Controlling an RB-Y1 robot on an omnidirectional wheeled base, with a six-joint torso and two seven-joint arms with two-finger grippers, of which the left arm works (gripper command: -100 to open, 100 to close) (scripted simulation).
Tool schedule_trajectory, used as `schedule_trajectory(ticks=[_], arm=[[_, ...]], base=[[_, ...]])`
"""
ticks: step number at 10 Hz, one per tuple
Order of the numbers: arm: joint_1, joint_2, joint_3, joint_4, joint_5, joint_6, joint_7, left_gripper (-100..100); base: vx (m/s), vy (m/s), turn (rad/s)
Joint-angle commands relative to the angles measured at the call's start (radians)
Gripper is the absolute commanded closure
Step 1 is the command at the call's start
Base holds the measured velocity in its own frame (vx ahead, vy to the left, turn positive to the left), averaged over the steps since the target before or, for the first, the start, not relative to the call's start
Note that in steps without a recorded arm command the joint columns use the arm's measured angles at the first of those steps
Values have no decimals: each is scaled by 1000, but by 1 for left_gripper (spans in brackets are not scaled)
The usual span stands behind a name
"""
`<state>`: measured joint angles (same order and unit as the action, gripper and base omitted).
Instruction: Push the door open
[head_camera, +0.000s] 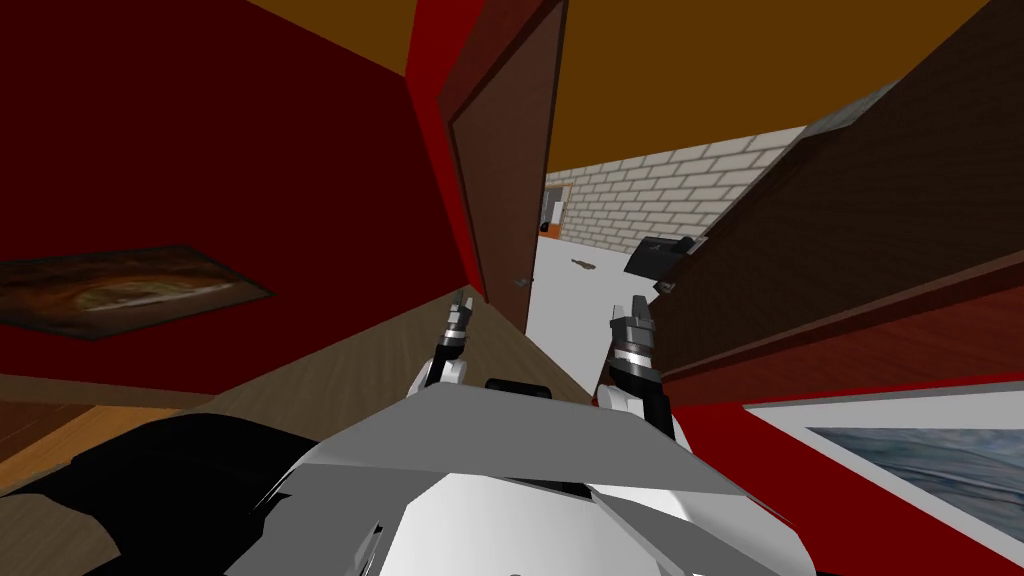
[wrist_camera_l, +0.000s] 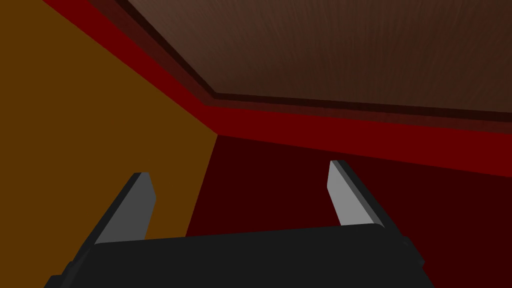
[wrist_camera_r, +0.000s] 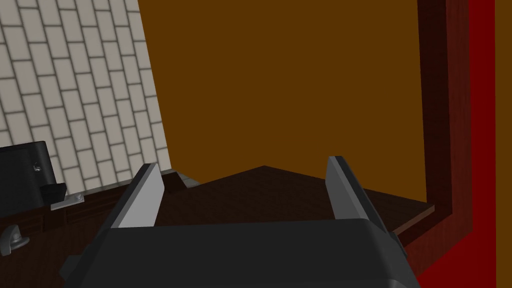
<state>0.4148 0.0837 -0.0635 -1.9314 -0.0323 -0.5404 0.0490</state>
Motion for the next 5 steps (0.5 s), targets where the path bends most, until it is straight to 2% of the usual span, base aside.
schedule_trajectory(ticks=[1,5], arm=[[-16,0,-13,42,-2,-8,-1,-100],[-41,6,-45,137,-6,-28,1,-100]], base=[[91,42,-87],[88,52,-88]])
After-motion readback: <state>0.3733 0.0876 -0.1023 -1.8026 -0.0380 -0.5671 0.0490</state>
